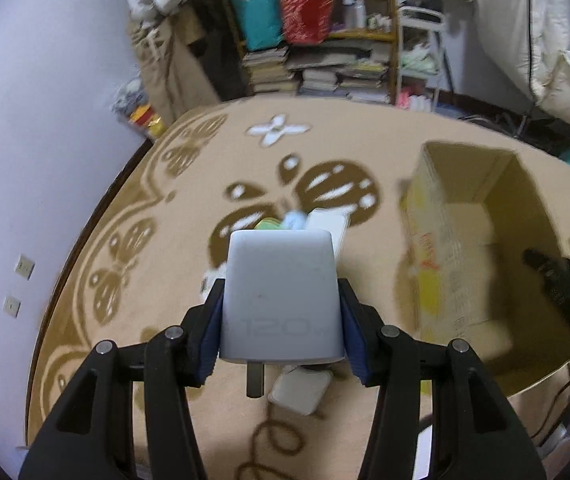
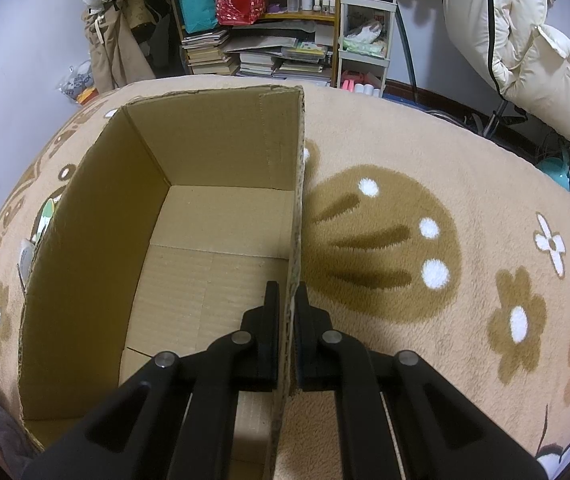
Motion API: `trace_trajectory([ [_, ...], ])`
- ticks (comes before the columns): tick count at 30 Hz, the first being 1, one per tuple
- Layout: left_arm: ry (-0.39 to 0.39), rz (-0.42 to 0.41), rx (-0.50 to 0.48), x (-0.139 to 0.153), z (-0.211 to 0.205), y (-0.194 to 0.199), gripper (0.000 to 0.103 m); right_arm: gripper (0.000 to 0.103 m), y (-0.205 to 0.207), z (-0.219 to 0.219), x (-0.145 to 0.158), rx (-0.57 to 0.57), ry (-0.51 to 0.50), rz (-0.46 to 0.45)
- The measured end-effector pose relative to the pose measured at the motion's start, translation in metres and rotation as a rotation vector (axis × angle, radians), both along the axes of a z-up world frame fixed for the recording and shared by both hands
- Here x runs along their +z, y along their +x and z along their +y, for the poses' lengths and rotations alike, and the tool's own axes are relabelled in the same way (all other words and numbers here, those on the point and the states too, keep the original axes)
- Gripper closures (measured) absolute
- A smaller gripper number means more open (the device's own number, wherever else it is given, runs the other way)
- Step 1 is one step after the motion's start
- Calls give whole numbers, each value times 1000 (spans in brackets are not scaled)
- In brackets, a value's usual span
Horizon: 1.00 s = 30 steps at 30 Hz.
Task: Organize rigid objects
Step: 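Carry the white charger into the box and open the left gripper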
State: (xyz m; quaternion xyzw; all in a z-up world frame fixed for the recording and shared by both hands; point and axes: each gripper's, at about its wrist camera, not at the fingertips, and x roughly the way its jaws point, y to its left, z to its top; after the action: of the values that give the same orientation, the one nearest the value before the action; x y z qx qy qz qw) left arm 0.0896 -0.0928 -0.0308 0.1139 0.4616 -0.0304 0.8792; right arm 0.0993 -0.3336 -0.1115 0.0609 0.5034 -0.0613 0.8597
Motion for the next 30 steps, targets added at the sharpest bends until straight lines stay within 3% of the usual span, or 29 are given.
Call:
trace_trajectory([
  [6, -35, -23, -50, 13, -48, 11, 52, 96, -2, -2, -1, -1, 8, 3],
  [11, -71, 9, -99, 10, -79, 16, 52, 95, -3, -5, -3, -4, 25, 11],
  [17, -63, 46, -159, -5, -110, 15, 52, 95, -4, -6, -2, -4, 28, 25],
  [23, -27, 99, -158, -28, -123, 20, 52, 95, -5, -8, -2, -5, 43, 38],
  [30, 8, 93, -187, -36, -130, 21, 52, 95, -5, -9, -1, -6, 45, 39],
])
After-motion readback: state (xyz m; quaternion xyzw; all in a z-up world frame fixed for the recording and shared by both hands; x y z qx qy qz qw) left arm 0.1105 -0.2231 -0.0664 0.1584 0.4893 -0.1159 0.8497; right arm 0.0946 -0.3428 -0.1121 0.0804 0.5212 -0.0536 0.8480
